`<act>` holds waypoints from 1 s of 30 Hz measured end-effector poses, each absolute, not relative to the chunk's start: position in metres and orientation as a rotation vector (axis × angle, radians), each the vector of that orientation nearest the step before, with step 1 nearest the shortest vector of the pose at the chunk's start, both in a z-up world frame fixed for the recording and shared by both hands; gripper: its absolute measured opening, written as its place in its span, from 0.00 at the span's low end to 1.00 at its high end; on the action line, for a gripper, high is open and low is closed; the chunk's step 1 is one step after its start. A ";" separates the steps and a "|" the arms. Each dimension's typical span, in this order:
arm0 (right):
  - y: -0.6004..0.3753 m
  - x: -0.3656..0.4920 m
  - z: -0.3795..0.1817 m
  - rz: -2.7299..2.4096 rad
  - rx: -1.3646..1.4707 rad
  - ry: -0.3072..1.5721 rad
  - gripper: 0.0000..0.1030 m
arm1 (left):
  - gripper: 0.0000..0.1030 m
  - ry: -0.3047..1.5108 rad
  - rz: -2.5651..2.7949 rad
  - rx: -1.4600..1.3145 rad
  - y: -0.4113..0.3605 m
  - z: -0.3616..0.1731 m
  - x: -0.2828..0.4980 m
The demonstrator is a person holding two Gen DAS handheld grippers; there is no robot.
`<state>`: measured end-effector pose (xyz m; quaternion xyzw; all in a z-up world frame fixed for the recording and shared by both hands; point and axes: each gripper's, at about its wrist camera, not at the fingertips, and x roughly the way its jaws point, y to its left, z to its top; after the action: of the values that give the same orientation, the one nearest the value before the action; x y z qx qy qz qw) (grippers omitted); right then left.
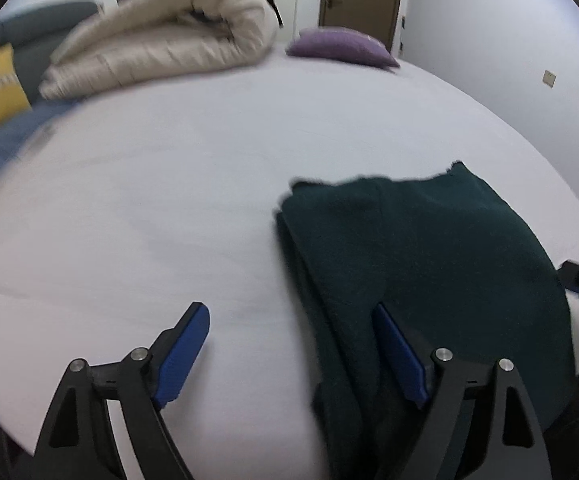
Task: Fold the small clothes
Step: 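Open both tools and lift them away from the folded sweater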
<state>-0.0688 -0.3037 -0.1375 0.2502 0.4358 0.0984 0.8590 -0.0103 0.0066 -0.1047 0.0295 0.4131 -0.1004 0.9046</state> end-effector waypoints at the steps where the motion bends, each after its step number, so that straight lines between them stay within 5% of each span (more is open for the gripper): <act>1: -0.305 -0.075 -0.130 0.169 0.489 0.900 0.57 | 0.86 0.825 -0.175 0.076 0.009 -0.098 -0.016; 7: -0.301 -0.119 -0.081 0.001 0.315 0.757 0.58 | 1.00 0.579 -0.024 0.106 0.025 -0.047 -0.064; 13: -0.270 -0.176 -0.027 -0.114 0.125 0.450 0.98 | 1.00 0.446 0.067 0.128 0.028 0.008 -0.101; 20: -0.253 -0.203 0.023 -0.127 0.053 0.299 1.00 | 1.00 0.361 0.062 0.136 0.019 0.059 -0.127; 26: -0.242 -0.225 0.061 -0.182 0.102 0.227 1.00 | 1.00 0.547 0.049 0.106 0.007 0.045 -0.108; 30: -0.231 -0.223 0.061 -0.174 0.083 0.354 1.00 | 1.00 0.710 0.001 0.071 0.000 0.012 -0.098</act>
<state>-0.2231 -0.2311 0.0612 0.0415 0.1756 -0.0863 0.9798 -0.0980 0.0004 0.0121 0.0348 0.3475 0.0003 0.9370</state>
